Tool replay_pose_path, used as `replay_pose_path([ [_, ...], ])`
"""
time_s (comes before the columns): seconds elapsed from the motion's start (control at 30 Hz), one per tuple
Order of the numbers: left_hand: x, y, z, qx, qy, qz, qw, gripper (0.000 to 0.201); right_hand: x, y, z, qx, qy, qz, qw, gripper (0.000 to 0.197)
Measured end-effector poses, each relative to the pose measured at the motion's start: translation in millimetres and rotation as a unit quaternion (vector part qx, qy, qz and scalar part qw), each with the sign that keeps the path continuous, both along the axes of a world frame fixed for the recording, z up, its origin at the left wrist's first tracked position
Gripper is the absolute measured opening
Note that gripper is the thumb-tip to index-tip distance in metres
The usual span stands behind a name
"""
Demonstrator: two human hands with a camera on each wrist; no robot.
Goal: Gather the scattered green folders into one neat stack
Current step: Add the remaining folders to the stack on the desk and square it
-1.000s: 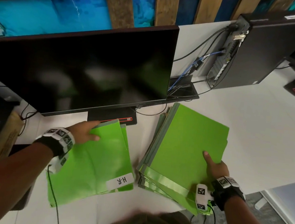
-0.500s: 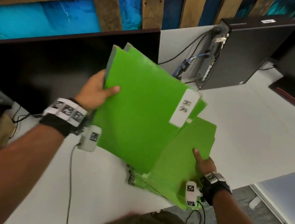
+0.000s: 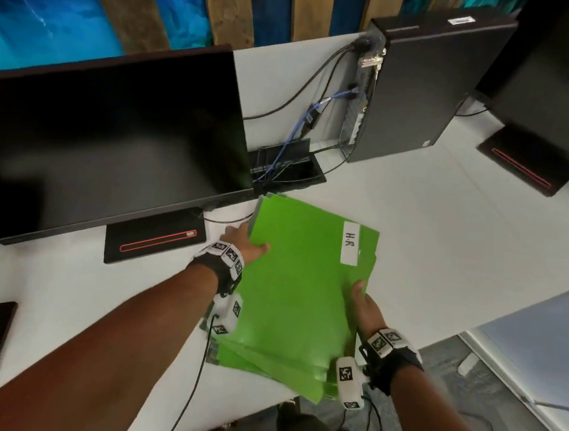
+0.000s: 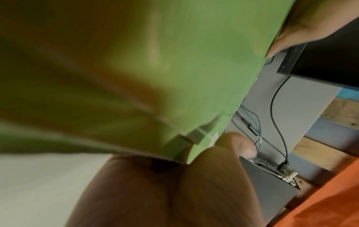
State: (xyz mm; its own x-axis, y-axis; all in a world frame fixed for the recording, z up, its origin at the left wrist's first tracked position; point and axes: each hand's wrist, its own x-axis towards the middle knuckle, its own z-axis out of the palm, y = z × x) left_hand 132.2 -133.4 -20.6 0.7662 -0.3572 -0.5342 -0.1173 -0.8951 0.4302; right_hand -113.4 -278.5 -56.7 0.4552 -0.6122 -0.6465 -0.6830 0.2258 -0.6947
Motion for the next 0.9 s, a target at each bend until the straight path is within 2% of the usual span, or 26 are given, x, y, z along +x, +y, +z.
replay_pose_path([
  [0.03, -4, 1, -4, 0.001, 0.035, 0.013, 0.999, 0.087, -1, -2, -5, -0.013, -0.007, 0.015, 1.000, 0.117],
  [0.07, -9, 1, -8, -0.014, 0.069, 0.033, 0.997, 0.090, -2, -2, -11, -0.030, -0.008, 0.022, 0.999, 0.114],
  [0.13, -16, 0, -11, -0.047, 0.109, 0.052, 0.992, 0.098, -3, -1, -20, -0.040, -0.028, 0.006, 0.999, 0.095],
  [0.23, -19, 0, -4, -0.064, 0.136, 0.094, 0.984, 0.114, -8, 8, -19, -0.024, -0.100, -0.060, 0.993, 0.066],
  [0.3, -18, 3, 6, -0.085, 0.174, 0.116, 0.974, 0.116, -17, 12, -11, -0.028, -0.138, -0.081, 0.987, 0.056],
  [0.37, -20, 7, 17, -0.136, 0.259, 0.083, 0.953, 0.100, -27, 10, -3, -0.031, -0.161, -0.086, 0.983, 0.060],
  [0.43, -25, 13, 28, -0.214, 0.306, 0.066, 0.925, 0.092, -34, 6, 10, -0.046, -0.183, -0.088, 0.978, 0.081],
  [0.5, -29, 20, 34, -0.298, 0.257, 0.046, 0.918, 0.096, -33, -2, 27, -0.065, -0.203, -0.086, 0.973, 0.098],
  [0.53, -31, 25, 39, -0.325, 0.229, 0.031, 0.917, 0.103, -29, -6, 38, -0.078, -0.218, -0.078, 0.970, 0.098],
  [0.57, -31, 31, 44, -0.345, 0.209, 0.021, 0.915, 0.107, -24, -9, 51, -0.094, -0.236, -0.060, 0.965, 0.094],
  [0.67, -28, 59, 67, -0.430, 0.166, 0.028, 0.887, 0.093, 0, -10, 84, -0.135, -0.290, -0.006, 0.947, 0.073],
  [0.77, -18, 101, 82, -0.481, 0.087, 0.043, 0.871, 0.103, 31, 5, 102, -0.170, -0.333, 0.042, 0.926, 0.061],
  [0.9, -14, 158, 91, -0.481, -0.003, 0.060, 0.875, 0.067, 72, 33, 103, -0.157, -0.355, 0.107, 0.915, 0.062],
])
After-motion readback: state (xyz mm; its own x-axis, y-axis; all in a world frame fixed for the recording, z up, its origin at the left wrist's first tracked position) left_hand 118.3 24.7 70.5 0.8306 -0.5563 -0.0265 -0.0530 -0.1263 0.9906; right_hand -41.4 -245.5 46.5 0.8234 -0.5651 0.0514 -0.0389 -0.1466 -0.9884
